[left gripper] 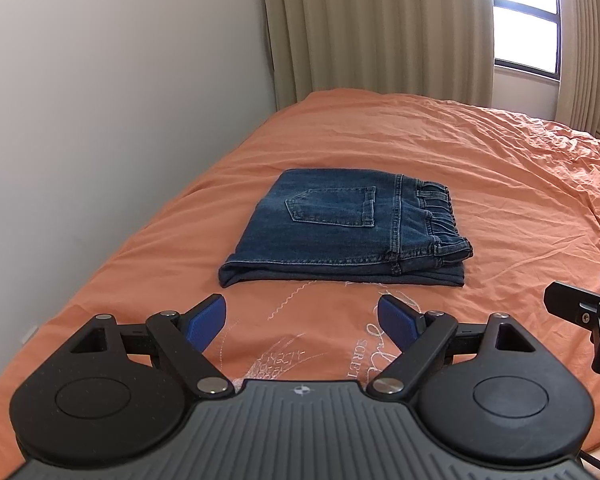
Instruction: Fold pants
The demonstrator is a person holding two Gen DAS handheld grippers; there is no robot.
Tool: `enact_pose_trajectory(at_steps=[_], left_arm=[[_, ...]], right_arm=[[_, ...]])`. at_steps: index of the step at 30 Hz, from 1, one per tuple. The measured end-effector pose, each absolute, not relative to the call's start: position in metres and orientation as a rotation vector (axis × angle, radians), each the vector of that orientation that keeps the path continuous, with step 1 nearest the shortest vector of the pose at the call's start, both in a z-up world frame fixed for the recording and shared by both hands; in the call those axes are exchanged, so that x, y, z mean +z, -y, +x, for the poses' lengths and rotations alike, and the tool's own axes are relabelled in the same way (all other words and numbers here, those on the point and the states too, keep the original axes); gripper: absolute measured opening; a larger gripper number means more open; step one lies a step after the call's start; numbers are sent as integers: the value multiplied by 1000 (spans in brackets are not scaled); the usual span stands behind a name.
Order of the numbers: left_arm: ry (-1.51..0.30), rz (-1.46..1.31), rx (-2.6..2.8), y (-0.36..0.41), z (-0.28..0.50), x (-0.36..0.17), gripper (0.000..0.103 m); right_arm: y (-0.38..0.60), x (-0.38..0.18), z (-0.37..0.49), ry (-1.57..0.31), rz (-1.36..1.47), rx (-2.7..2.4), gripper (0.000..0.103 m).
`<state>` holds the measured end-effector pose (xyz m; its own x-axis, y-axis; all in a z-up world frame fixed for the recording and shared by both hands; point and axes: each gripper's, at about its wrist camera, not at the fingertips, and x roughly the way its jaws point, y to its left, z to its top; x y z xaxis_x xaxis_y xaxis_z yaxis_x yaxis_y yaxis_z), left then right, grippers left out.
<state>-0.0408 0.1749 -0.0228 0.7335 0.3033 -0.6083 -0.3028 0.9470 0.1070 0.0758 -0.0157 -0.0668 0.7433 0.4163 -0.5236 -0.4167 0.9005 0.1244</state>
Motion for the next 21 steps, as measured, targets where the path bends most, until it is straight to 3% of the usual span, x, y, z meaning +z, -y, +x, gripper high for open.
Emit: enact_pose_trajectory(at_steps=[21], left_arm=[[-664,13,328,-169,-42,-19,100]], right_arm=[[17,-63,74,-565,-17,455,81]])
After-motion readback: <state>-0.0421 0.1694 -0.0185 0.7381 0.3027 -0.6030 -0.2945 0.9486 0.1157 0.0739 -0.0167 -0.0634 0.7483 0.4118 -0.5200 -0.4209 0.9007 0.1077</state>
